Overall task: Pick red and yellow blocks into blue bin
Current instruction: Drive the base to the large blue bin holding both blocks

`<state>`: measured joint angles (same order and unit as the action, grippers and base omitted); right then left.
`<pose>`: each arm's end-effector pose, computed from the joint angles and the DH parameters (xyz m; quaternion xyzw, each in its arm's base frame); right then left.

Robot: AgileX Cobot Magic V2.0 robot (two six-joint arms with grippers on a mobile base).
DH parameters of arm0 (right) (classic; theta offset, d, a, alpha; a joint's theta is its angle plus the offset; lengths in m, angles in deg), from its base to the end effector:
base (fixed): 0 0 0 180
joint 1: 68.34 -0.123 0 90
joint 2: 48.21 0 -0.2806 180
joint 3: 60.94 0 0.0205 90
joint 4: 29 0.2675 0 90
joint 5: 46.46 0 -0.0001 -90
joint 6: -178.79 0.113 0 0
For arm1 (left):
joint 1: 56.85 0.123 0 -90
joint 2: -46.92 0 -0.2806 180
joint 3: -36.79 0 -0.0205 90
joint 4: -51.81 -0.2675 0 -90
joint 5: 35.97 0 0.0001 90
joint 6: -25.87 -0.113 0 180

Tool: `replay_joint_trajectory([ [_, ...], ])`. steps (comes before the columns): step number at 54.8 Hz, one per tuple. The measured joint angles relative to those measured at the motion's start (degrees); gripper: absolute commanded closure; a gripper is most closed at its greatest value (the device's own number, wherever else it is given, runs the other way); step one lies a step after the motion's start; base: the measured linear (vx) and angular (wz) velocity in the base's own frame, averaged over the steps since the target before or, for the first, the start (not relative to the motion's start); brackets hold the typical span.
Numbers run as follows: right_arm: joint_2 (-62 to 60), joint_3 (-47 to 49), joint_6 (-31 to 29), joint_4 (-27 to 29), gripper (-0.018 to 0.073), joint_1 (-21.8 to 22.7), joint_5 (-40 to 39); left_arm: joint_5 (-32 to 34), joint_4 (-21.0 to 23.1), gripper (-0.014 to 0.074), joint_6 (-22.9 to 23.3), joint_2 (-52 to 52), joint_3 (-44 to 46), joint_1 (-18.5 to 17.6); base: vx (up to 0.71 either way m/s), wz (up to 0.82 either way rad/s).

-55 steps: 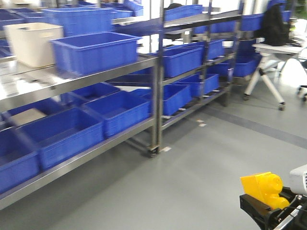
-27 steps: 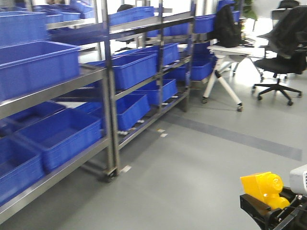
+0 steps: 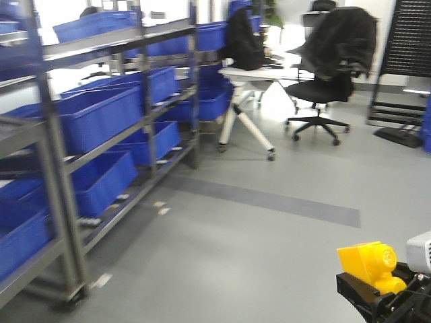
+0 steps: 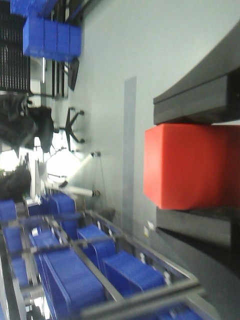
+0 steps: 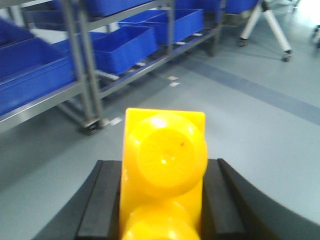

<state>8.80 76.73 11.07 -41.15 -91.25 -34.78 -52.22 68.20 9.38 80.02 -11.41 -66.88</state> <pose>0.2046 0.0812 0.2951 -0.1489 0.8093 0.0974 0.5598 0.1344 -0.0329 0.3233 0.0962 0.7422 -0.0832 0.6580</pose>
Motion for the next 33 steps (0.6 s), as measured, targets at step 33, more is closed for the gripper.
replay_joint_trajectory([
  [33, 0.0, 0.0, 0.0, 0.0, 0.0568, 0.0, 0.0, 0.0, 0.1, 0.0594, 0.0, 0.1, 0.0, 0.0, 0.52, 0.0],
])
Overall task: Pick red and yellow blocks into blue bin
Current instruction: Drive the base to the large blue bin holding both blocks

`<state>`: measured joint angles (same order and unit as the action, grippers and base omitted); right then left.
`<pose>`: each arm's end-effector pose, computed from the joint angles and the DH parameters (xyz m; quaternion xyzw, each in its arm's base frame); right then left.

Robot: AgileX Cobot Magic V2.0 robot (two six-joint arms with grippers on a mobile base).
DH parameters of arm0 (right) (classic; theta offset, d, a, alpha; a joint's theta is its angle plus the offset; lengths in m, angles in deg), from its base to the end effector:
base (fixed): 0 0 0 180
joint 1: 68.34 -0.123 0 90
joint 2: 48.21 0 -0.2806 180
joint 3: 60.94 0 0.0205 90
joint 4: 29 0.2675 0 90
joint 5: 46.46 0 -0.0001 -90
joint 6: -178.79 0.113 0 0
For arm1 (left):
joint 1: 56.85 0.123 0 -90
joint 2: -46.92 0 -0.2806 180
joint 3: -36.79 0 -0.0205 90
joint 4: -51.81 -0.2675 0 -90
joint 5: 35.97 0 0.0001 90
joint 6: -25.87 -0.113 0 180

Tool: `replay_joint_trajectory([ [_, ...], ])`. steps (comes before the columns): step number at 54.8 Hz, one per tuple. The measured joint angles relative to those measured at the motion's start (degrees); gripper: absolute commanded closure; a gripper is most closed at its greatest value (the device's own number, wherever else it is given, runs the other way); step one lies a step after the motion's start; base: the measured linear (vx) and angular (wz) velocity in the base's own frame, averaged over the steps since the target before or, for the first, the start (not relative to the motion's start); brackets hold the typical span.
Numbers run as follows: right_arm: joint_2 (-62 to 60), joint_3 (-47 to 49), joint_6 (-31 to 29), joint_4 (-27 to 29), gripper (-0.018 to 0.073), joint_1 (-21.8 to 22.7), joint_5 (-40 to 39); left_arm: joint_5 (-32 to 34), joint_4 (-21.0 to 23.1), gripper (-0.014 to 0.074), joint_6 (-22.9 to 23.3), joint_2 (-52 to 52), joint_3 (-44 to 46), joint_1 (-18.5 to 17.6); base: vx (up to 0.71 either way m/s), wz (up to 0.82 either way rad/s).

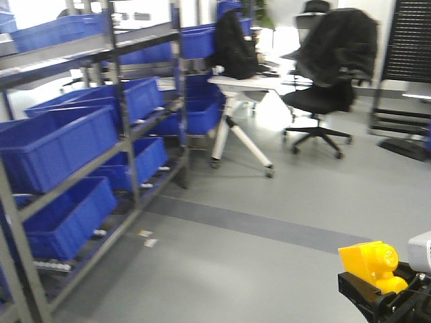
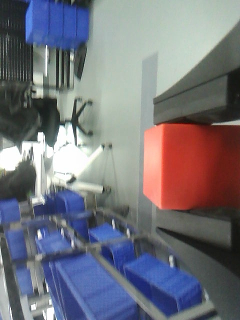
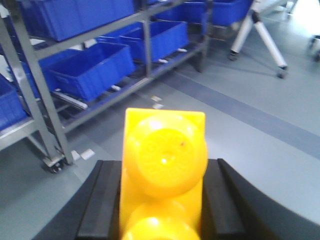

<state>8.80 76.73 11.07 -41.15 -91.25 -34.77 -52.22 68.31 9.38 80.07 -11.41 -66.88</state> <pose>0.2045 0.0812 0.2950 -0.1489 0.8093 0.0974 0.5598 0.1346 -0.0329 0.3232 0.0956 0.7425 -0.0840 0.6577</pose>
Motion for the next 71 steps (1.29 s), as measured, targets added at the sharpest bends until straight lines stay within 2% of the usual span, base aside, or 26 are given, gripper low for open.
replay_joint_trajectory([
  [45, 0.0, 0.0, 0.0, 0.0, 0.0568, 0.0, 0.0, 0.0, 0.0, 0.0594, 0.0, 0.0, 0.0, 0.0, 0.43, 0.54],
  [71, 0.0, 0.0, 0.0, 0.0, 0.0568, 0.0, 0.0, 0.0, 0.0, 0.0594, 0.0, 0.0, 0.0, 0.0, 0.26, 0.75],
])
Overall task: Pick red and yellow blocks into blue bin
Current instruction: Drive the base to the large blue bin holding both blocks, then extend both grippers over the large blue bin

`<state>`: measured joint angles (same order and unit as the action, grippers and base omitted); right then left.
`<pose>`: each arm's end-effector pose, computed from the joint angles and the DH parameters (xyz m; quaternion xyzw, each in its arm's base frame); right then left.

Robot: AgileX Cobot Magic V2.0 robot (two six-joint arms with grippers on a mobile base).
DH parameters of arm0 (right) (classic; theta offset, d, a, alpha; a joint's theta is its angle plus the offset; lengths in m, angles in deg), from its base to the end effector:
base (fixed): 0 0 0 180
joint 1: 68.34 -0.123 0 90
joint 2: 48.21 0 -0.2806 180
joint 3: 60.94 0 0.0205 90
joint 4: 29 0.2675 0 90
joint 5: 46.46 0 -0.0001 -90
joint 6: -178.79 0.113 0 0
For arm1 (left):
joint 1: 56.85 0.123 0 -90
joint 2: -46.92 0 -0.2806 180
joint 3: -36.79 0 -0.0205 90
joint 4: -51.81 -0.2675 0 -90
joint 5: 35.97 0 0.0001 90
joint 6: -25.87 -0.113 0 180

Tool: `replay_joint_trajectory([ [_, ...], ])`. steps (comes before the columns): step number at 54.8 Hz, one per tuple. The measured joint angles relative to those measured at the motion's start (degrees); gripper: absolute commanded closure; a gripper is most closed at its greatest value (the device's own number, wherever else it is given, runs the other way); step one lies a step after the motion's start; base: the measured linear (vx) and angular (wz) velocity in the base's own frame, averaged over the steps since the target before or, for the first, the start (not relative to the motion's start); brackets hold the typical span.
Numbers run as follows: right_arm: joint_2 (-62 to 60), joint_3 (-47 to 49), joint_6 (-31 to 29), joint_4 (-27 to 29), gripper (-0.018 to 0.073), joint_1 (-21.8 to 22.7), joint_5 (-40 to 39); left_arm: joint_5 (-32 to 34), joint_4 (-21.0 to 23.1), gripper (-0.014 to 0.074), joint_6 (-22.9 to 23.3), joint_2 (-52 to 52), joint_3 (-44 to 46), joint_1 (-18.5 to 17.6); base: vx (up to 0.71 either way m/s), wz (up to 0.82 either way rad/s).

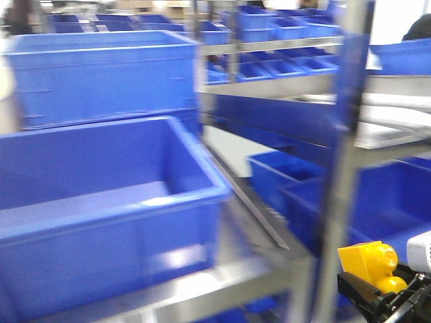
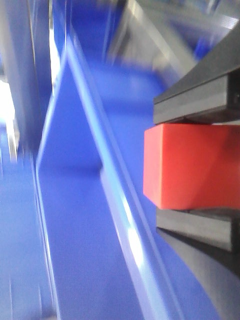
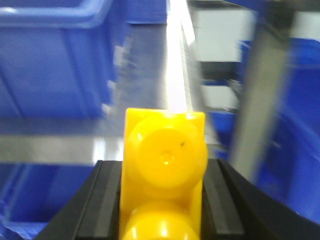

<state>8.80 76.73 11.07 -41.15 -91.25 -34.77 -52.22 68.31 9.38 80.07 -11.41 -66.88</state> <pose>0.2045 0.0812 0.2950 -0.1489 0.8093 0.0974 0.5598 0.1346 -0.0329 0.3232 0.0956 0.7425 -0.0840 0.6577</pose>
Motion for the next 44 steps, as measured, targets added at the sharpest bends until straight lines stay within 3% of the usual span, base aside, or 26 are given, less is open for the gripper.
replay_joint_trajectory([
  [18, 0.1, 0.0, 0.0, 0.0, 0.0568, 0.0, 0.0, 0.0, 0.0, 0.0594, 0.0, 0.0, 0.0, 0.0, 0.15, 0.51],
  [44, 0.1, 0.0, 0.0, 0.0, 0.0568, 0.0, 0.0, 0.0, 0.0, 0.0594, 0.0, 0.0, 0.0, 0.0, 0.02, 0.07],
])
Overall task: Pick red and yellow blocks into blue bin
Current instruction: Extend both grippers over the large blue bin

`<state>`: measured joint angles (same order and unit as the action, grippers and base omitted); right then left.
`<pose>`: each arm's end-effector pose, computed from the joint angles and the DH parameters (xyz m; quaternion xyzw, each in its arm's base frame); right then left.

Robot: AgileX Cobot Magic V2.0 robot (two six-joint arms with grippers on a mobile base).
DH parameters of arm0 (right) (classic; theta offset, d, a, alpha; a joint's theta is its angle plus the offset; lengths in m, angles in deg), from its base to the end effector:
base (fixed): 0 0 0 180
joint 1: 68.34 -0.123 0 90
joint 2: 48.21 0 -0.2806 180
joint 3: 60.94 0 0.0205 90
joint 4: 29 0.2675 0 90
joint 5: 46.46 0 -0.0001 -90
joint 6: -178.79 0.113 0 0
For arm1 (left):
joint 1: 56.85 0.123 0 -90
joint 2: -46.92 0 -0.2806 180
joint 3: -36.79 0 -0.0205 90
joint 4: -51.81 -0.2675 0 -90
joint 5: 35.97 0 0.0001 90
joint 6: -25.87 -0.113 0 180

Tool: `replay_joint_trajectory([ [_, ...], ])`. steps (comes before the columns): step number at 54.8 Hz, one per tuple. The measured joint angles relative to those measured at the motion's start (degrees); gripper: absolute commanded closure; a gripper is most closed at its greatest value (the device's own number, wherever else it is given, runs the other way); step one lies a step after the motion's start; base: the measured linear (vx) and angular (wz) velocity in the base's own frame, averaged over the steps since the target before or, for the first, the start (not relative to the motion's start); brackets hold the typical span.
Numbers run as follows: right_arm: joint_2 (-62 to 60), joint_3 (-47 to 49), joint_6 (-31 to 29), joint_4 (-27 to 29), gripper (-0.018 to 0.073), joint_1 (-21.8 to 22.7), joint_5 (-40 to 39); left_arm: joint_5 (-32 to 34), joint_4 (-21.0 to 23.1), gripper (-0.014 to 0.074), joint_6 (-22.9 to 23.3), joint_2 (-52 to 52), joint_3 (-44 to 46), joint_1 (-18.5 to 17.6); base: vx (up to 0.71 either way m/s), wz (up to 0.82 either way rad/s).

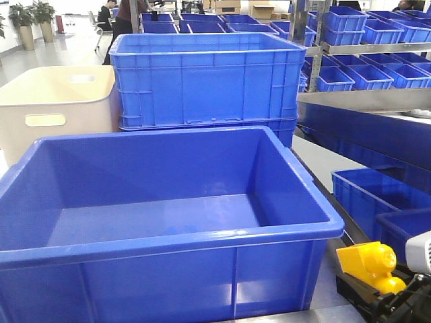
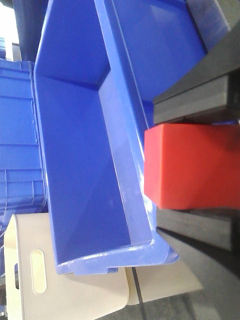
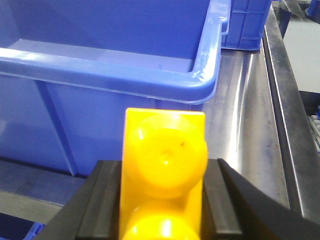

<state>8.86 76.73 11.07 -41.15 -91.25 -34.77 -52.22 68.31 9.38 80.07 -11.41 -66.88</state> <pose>0.2047 0.0813 0.2948 -0.1490 0.8096 0.0973 0.5593 0.1346 -0.0329 0.3232 0.0956 0.7425 -0.0840 0.6577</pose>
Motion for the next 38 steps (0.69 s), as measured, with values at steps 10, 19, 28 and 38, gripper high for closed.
replay_joint_trajectory([
  [10, 0.0, 0.0, 0.0, 0.0, 0.0568, 0.0, 0.0, 0.0, 0.0, 0.0594, 0.0, 0.0, 0.0, 0.0, 0.0, 0.0],
  [19, 0.0, 0.0, 0.0, 0.0, 0.0568, 0.0, 0.0, 0.0, 0.0, 0.0594, 0.0, 0.0, 0.0, 0.0, 0.0, 0.0],
  [28, 0.0, 0.0, 0.0, 0.0, 0.0568, 0.0, -0.7, 0.0, 0.0, 0.0594, 0.0, 0.0, 0.0, 0.0, 0.0, 0.0],
  [38, 0.0, 0.0, 0.0, 0.4, 0.0568, 0.0, -0.9, 0.0, 0.0, 0.0594, 0.0, 0.0, 0.0, 0.0, 0.0, 0.0],
])
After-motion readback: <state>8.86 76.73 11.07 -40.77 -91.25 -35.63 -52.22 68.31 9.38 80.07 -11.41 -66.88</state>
